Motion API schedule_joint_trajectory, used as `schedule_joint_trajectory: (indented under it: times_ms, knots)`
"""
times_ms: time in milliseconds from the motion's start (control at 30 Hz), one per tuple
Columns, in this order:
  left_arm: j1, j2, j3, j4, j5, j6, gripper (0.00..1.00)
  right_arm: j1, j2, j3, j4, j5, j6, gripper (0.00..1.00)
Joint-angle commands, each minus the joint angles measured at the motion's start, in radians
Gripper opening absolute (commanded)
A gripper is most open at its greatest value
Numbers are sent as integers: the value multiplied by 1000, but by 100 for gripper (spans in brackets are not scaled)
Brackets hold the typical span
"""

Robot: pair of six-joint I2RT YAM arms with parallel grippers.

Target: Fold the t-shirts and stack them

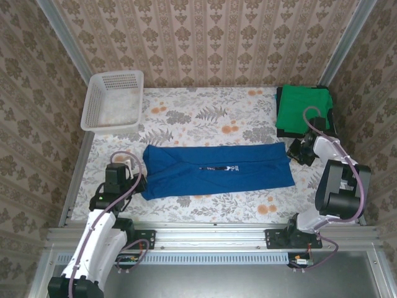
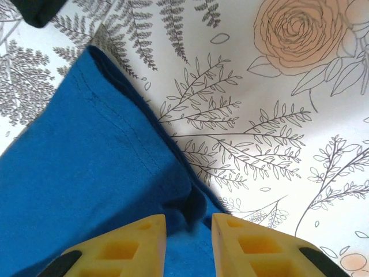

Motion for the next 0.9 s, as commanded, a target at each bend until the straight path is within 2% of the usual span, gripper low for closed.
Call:
schedule_joint_trajectory:
  times_ms: [0,67,133,233,333,433,467,533,633,700,867]
  knots:
    - [-6,-73,-34,38,2,-30,0,24,-121,-27,-49,44,40,36]
    - [-25,-93,-43,59,26,-22,0,98,-174,-44,-5,34,59,39]
    - [-63,-117,-54,75,23,-11,0,217,-167,-42,35,47,90,41]
    - [-133,-169,-54,56,-10,-12,0,375,-49,6,58,54,120,40]
    - [-228,-235,-61,47,-59,-31,0,449,59,43,69,64,118,40]
    - [-306,-288,-57,25,-125,-25,0,460,146,49,103,40,125,39]
    - [-356,-304,-59,24,-140,-25,0,461,165,46,102,43,128,39]
    - [-399,-321,-67,46,-138,-13,0,460,199,46,91,66,132,39]
    - [-445,-338,-73,94,-101,21,10,452,209,52,79,108,134,39]
    - [-464,-366,-74,118,-84,52,20,429,204,53,56,92,134,39]
    - [-473,-452,-85,204,-25,110,36,424,167,52,82,56,121,41]
